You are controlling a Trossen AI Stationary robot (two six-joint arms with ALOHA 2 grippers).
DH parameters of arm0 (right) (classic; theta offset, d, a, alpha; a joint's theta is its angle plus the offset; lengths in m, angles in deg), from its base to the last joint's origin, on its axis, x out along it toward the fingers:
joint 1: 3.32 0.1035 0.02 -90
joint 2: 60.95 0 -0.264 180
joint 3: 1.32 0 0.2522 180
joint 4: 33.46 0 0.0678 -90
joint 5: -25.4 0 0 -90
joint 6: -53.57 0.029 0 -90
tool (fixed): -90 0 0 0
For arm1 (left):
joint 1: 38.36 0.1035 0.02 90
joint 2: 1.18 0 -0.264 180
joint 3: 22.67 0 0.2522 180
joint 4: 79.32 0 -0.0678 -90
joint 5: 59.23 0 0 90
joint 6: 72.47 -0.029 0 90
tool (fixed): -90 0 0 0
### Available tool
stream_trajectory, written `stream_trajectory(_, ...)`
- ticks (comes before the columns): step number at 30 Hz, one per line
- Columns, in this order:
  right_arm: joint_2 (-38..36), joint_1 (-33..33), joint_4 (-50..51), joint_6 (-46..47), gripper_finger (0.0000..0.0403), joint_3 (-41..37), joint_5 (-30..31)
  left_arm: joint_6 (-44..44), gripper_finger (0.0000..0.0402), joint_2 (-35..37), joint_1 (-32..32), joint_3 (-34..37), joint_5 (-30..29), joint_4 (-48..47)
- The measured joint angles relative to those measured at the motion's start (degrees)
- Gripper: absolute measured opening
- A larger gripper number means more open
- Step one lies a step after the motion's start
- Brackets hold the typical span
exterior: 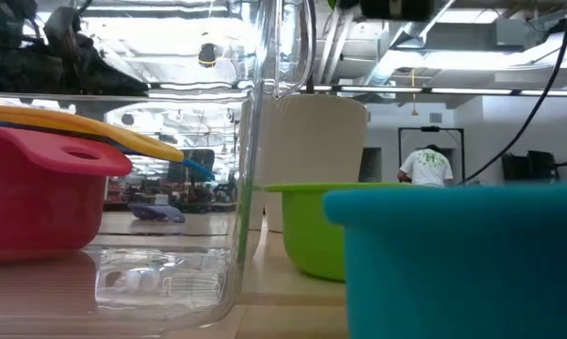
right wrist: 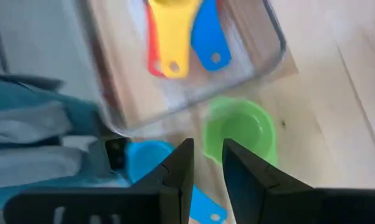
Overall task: Nest measuring cups in basket
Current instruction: Stack the green measuring cup on the yellow measuring cup
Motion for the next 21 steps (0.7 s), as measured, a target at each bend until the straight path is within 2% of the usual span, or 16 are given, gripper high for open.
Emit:
stream_trajectory(5, 3.9, 0.3, -0.6, -0.7, 0.0107, -0.1, 2.3, 0.1, 0.0059, -0.8, 0.0, 0.1, 0.2, -0.7)
stream_trajectory(11, 6.0, 1.9, 4.4, 0.4, 0.0107, -0.2, 10.1, 0.1, 0.0059, -0.9, 0.0, 0.1, 0.3, -0.6)
stream_trajectory(21, 7.4, 2.9, 3.2, 2.1, 0.0107, -0.1, 13.4, 0.1, 0.0059, -1.3, 0.0, 0.1, 0.2, -0.5)
